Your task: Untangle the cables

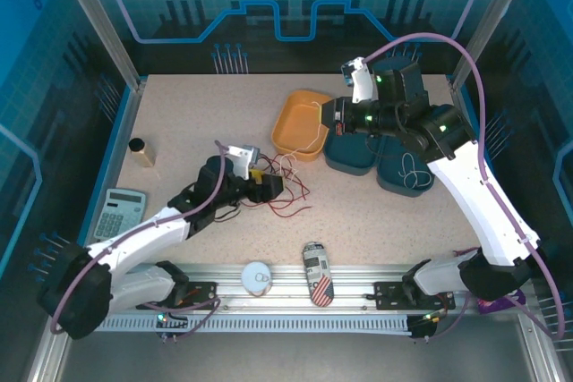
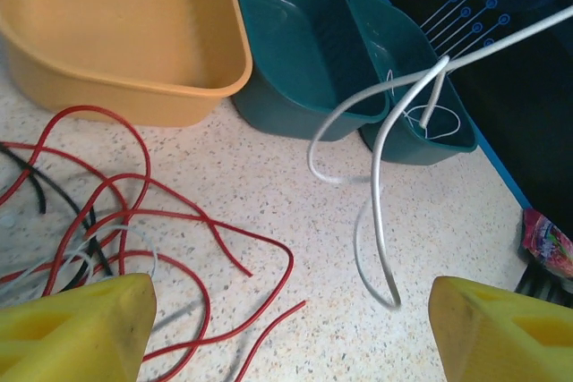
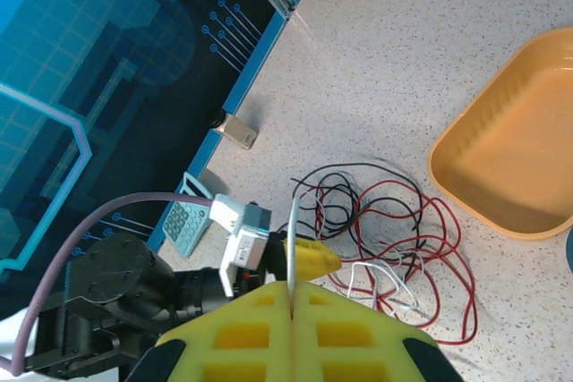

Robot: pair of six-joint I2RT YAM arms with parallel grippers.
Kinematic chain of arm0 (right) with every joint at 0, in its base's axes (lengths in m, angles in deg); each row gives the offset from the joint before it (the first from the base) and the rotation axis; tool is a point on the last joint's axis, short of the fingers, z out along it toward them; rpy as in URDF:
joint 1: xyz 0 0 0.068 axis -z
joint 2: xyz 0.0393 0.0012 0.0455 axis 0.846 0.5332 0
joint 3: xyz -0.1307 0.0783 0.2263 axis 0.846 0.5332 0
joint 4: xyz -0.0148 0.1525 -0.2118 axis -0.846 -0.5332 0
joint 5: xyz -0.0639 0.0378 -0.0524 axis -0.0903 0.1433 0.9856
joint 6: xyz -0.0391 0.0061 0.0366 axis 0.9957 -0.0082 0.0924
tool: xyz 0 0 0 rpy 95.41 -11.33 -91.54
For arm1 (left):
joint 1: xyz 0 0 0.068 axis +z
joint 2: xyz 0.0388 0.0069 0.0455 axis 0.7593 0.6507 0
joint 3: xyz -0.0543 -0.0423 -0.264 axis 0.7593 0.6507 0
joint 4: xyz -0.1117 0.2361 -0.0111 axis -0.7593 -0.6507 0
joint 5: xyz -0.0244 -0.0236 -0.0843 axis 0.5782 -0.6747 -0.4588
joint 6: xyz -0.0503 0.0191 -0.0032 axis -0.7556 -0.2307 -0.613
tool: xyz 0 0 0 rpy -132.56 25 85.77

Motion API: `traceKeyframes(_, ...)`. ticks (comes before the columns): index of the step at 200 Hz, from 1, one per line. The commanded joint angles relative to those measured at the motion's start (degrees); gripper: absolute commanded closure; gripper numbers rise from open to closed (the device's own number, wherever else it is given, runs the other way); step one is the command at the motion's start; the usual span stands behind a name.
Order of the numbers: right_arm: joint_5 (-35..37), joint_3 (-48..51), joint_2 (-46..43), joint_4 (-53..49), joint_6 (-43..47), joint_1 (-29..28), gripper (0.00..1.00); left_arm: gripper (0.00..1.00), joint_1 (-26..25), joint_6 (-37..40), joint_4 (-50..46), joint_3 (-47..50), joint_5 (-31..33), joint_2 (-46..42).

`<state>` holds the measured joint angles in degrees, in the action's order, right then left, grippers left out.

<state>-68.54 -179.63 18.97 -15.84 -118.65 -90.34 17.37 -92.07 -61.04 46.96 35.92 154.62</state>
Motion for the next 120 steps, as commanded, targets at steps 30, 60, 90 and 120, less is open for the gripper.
traceKeyframes(30, -1.83, -0.67, -0.69, 2.65, -1.43, -0.09, 1.00, 0.22, -1.89, -4.20, 9.35, -4.65, -3.30, 8.93)
traceKeyframes(60, -2.00, -0.05, -0.85, 3.49, -1.74, -0.40, 1.00, 0.24, -3.49, -7.32, 14.63, -6.43, -4.38, 15.07)
traceKeyframes(90, -1.33, -0.22, -1.07, 3.11, -1.59, -0.36, 1.00, 0.23, -5.84, -8.30, 16.75, -9.31, -6.00, 19.07)
traceKeyframes(120, -0.47, -0.06, -1.33, 2.51, -1.30, -0.32, 1.00, 0.31, -6.60, -9.44, 17.11, -10.37, -5.36, 20.88)
